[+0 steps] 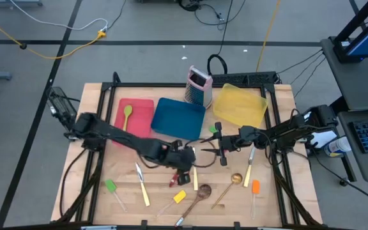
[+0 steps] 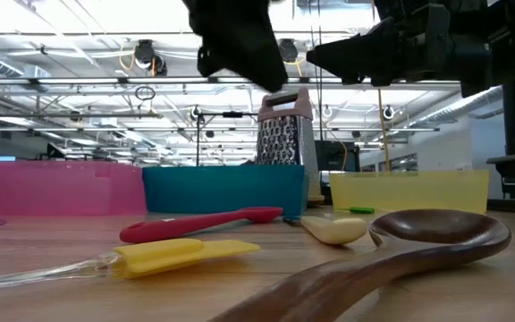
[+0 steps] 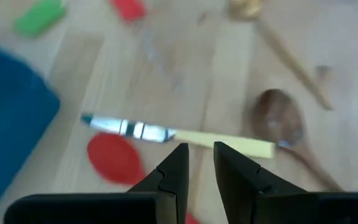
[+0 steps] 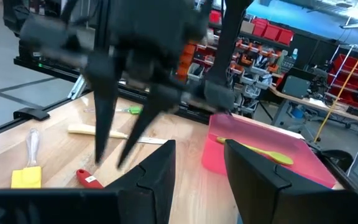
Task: Pick & Place Kitchen Items
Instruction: Put the red spoon into the red bin
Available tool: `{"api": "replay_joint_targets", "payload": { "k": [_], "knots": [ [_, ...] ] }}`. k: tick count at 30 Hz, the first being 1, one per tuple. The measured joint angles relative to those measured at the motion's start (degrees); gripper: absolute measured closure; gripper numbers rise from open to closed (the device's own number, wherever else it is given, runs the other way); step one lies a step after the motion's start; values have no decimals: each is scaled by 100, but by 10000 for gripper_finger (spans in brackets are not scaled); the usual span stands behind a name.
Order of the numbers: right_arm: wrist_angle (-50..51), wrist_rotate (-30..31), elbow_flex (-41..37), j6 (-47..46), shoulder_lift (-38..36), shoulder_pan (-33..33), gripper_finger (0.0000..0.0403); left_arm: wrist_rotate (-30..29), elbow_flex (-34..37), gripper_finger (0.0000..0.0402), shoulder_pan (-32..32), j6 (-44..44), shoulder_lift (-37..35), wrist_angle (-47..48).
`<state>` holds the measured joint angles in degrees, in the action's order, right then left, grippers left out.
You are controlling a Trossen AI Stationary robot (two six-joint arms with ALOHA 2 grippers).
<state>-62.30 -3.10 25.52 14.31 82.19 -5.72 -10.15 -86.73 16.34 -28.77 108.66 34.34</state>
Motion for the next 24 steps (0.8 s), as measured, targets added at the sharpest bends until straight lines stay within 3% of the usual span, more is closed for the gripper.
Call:
{"api": "replay_joint_targets", "payload": {
  "k": [4,8,17,24],
  "knots": [
    [100,-2,0,-13,0,0,273,-14,-261,325,-35,-709,458,743],
    [126,1,-1,-13,0,0,273,316,-261,325,-40,-1195,715,702],
    [145,-2,-2,-171,0,0,273,813,-264,319,-258,-882,764,631],
    [247,-1,-2,-419,0,0,273,980,-264,257,-547,-738,763,1061]
  ]
}}
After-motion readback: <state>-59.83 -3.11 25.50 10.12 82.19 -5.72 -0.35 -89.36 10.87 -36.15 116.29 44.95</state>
